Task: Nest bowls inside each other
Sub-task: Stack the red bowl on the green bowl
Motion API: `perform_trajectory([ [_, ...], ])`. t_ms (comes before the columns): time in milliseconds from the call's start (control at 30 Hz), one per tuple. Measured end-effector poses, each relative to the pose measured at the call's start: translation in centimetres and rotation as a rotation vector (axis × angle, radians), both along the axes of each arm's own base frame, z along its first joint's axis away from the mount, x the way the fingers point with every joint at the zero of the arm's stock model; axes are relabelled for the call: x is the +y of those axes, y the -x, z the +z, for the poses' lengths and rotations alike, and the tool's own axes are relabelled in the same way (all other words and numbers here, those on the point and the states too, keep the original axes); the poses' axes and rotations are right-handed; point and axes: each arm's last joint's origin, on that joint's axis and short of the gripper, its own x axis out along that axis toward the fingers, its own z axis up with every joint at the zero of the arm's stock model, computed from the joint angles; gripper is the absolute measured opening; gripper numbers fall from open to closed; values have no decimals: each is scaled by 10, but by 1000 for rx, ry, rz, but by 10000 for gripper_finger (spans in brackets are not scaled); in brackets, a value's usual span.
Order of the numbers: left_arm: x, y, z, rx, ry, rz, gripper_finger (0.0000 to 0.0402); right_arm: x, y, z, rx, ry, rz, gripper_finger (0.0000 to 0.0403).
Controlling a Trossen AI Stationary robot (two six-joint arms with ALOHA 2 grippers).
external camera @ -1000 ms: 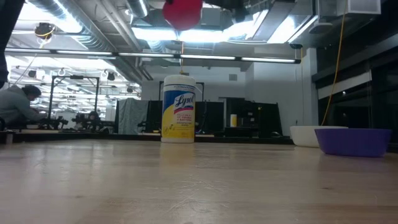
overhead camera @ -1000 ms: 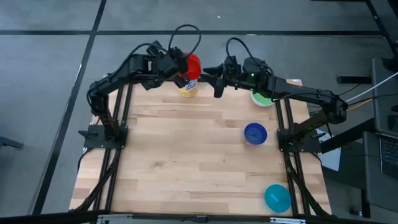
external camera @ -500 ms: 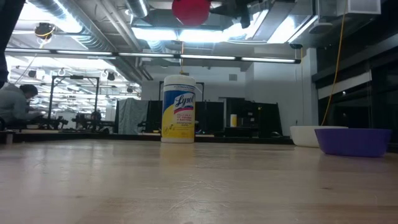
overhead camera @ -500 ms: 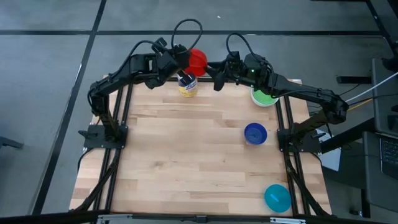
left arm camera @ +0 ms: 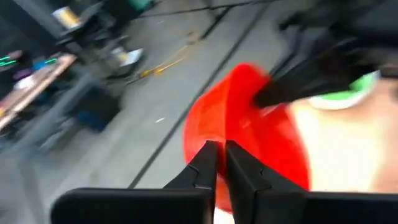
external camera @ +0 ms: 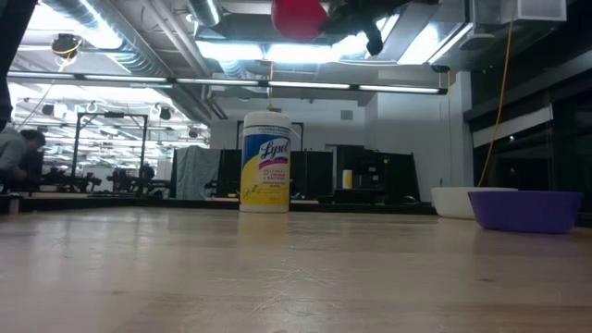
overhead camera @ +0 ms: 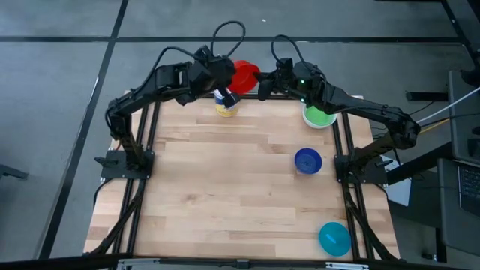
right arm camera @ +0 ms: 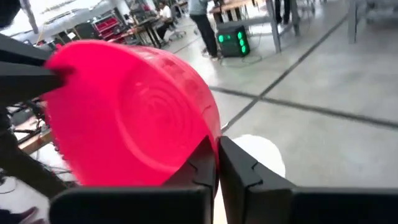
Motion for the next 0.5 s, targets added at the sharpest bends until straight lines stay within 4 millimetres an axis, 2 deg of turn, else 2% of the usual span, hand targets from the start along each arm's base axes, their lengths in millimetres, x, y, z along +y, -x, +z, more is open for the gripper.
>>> perform_trajectory([
  [133, -7, -2, 2, 11, 19, -140, 78, -6, 3, -3, 31, -25, 7, 5],
  [300, -8, 4, 9, 92, -122, -93, 164, -14, 10, -12, 121, -74, -28, 3],
  [400, -5, 11, 13, 187, -235, -39, 193, -19, 16, -23, 229, -113, -52, 2],
  [500, -2, 19, 19, 236, -296, 9, 203, -24, 26, -35, 372, -169, -68, 2],
])
